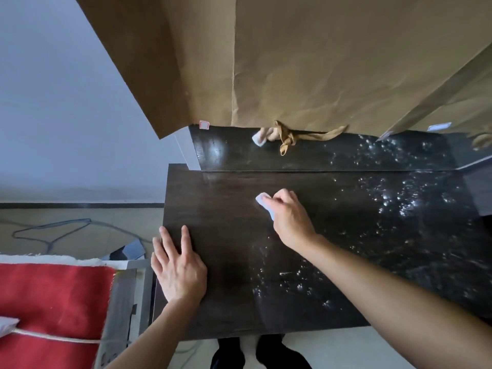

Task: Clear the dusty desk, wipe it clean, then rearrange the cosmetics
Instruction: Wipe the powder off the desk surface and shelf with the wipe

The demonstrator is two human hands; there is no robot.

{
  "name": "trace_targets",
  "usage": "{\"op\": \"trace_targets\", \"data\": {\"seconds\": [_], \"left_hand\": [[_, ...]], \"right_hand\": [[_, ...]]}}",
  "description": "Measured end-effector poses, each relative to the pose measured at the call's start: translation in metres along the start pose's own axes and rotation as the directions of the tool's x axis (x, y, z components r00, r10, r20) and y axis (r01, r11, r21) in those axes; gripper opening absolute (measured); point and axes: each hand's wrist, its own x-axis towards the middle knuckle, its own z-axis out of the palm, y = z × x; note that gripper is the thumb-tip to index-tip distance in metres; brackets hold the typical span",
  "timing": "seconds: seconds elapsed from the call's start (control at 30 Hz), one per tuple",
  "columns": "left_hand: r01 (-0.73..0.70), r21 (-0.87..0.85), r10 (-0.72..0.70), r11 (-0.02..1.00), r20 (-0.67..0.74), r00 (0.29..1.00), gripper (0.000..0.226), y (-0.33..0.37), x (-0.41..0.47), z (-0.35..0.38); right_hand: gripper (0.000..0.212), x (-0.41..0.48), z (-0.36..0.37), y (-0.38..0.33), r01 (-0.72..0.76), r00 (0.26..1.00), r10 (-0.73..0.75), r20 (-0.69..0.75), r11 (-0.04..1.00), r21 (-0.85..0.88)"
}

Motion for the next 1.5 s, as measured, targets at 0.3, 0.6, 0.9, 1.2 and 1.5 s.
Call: {"op": "trace_targets", "data": {"seconds": [0.3,0.6,0.9,1.2,1.5], "left_hand": [[-0.01,-0.07,0.006,0.998,-0.061,0.998,0.05,0.077,0.05,0.015],[-0.012,-0.03,0.007,0.999,-0.156,0.988,0.06,0.088,0.047,0.028],[-0.018,-0.035,0.011,0.999,-0.191,0.982,0.054,0.09,0.045,0.029],[-0.009,-0.034,0.003,0.999,-0.18,0.984,0.06,0.089,0.044,0.028],[-0.021,-0.018,0.018,1.0,-0.183,0.983,0.057,0.088,0.047,0.031]], "right_hand": [[0.047,0.009,-0.054,0.138,-0.404,0.911,0.376,-0.168,0.895,-0.187],[0.046,-0.022,-0.049,0.158,-0.165,0.969,0.159,-0.187,0.986,-0.013],[0.027,-0.001,-0.068,0.177,-0.281,0.94,0.284,-0.188,0.959,0.044],[0.04,-0.055,-0.029,0.075,0.288,0.931,-0.329,0.157,0.928,0.235],[0.049,0.004,-0.02,0.097,-0.033,0.99,0.039,-0.132,0.998,0.045]]}}
